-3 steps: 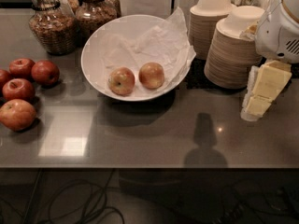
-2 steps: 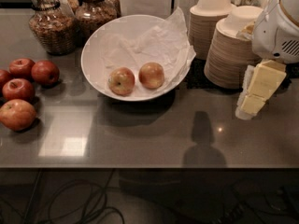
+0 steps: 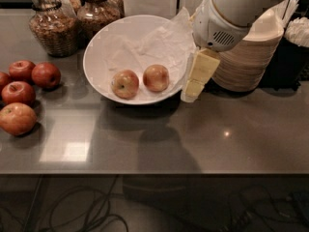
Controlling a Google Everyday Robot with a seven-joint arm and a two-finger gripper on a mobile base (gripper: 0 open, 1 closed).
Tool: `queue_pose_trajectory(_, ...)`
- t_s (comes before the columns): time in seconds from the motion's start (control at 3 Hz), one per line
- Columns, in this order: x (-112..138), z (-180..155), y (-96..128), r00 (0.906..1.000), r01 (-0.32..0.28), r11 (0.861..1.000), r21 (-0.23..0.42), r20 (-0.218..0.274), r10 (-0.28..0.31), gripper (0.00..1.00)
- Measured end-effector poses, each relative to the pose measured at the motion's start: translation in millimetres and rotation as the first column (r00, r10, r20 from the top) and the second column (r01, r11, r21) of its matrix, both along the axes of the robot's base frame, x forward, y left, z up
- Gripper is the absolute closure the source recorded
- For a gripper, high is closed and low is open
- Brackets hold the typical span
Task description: Pick apple from white bowl
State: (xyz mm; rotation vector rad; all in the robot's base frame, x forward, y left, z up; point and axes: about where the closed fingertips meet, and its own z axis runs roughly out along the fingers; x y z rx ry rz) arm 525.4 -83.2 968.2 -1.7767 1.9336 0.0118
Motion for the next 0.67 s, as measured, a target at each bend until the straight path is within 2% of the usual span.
queue_pose_trajectory(0.33,22,-3,32,0.9979,-0.030,0.999,0.028,0.059,0.028,0.00)
queue_pose_trajectory(0.67,39,-17,51,0.9941,-0.054,0.995,0.079,0.098,0.046,0.00)
